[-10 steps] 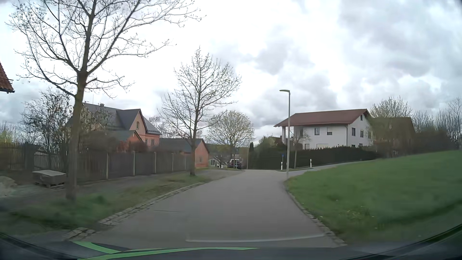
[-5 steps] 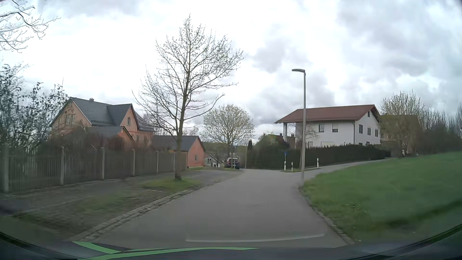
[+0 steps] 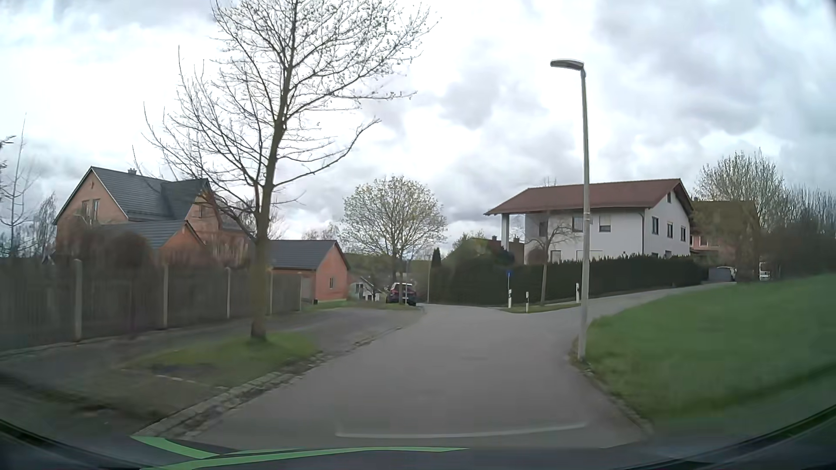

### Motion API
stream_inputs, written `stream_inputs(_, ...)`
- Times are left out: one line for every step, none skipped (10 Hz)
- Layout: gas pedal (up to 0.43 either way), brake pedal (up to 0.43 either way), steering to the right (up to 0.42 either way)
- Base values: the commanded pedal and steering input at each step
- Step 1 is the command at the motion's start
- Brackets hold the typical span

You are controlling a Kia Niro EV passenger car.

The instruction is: Follow the waypoints while adhering to traffic rules and regulations

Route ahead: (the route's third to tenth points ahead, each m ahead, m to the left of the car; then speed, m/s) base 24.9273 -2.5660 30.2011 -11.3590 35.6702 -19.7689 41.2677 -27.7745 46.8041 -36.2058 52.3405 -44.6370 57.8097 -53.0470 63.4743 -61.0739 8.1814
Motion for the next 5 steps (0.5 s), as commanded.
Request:
stream_inputs(0.059,0.000,0.066)
stream_inputs(0.059,0.000,0.070)
stream_inputs(0.059,0.000,0.075)
stream_inputs(0.059,0.000,0.081)
stream_inputs(0.059,0.000,0.087)
